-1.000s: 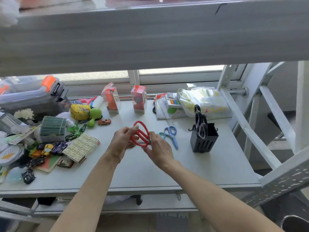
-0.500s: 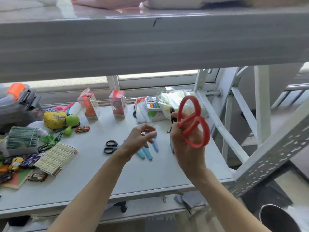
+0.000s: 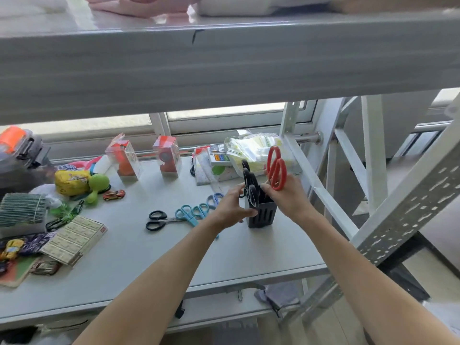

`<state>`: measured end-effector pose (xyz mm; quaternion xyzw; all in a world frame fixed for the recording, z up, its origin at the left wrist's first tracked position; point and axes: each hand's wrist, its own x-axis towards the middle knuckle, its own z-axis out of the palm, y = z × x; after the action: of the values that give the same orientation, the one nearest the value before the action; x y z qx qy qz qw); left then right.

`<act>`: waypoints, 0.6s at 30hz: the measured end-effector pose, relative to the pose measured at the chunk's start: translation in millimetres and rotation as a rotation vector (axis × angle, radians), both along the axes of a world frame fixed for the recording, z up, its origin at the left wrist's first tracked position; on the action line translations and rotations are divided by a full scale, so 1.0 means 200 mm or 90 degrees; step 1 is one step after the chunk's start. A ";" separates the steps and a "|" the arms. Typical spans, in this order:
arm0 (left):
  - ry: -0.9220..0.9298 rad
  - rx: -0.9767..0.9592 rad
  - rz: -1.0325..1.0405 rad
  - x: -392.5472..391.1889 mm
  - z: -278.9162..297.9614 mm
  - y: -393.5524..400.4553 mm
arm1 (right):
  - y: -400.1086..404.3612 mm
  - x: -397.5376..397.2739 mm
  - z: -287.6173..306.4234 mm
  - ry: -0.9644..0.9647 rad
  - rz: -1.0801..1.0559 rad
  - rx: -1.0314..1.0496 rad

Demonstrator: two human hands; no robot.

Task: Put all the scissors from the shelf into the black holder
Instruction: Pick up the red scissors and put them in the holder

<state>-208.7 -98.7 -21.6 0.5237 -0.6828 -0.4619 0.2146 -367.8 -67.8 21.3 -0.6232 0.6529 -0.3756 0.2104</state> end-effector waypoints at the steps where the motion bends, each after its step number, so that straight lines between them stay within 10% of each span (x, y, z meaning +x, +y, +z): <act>1: -0.008 -0.011 -0.002 -0.01 0.00 0.00 | -0.01 0.00 0.00 0.032 0.018 0.019; 9: -0.025 -0.031 -0.003 0.00 -0.01 -0.03 | -0.15 0.04 -0.02 0.257 0.092 0.190; 18: -0.005 -0.030 -0.003 0.01 0.00 -0.02 | -0.06 0.02 0.14 0.181 0.251 0.334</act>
<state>-206.5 -101.9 -21.8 0.5191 -0.6954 -0.4442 0.2229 -364.5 -80.6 50.0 -0.7080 0.6171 -0.0568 0.3385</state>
